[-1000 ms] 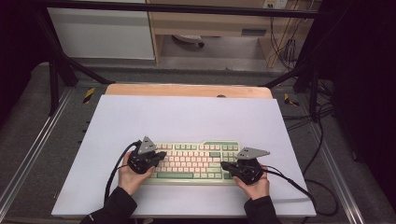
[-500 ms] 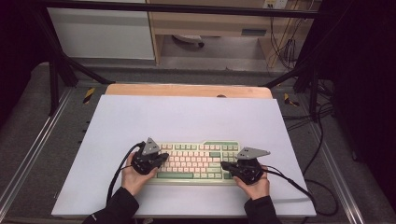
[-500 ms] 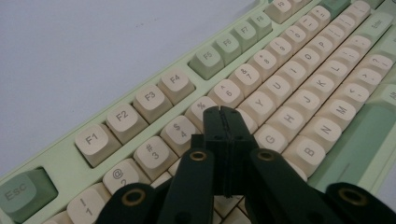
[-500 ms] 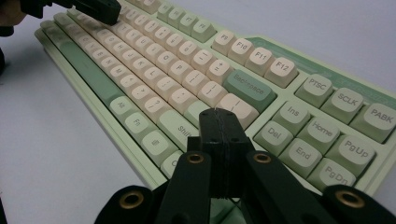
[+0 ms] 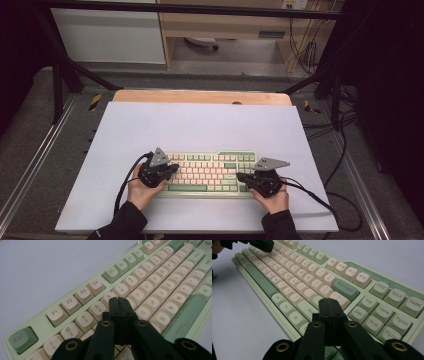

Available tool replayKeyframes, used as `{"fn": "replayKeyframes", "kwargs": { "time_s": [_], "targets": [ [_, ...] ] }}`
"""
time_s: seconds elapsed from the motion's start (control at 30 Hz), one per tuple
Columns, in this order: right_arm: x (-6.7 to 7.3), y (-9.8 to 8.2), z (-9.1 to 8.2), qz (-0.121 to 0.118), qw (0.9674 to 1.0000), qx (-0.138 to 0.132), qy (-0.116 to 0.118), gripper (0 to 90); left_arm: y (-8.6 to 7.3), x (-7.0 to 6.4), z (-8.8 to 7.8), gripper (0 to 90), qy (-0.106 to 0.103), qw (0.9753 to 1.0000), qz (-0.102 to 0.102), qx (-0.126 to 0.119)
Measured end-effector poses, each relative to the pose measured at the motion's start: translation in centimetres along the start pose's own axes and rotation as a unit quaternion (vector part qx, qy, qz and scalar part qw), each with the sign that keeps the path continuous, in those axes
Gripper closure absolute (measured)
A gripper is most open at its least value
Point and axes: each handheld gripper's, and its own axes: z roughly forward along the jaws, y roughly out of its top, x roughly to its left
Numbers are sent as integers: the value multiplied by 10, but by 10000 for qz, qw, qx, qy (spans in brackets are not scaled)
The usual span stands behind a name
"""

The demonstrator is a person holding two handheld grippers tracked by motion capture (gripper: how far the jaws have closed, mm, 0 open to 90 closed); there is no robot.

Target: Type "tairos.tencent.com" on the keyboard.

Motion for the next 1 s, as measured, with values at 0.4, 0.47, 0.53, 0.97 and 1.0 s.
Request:
{"fn": "replayKeyframes", "kwargs": {
  "time_s": [0.4,0.47,0.53,0.97,1.0],
  "targets": [
    [0,2,0,75,9999,-75,52,900,-11,10,-32,893,39,9998,-69,-164],
    [0,3,1,51,9999,-78,66,900,-14,12,-36,892,46,9998,-101,-170],
    [1,4,2,36,9999,-82,69,900,-18,14,-40,891,70,9998,-112,-158],
    [10,15,9,2,9998,-139,146,900,-44,29,-61,891,235,9992,-290,-136],
    [11,16,10,-1,9998,-137,154,900,-46,30,-61,891,255,9991,-312,-140]
  ]
}}
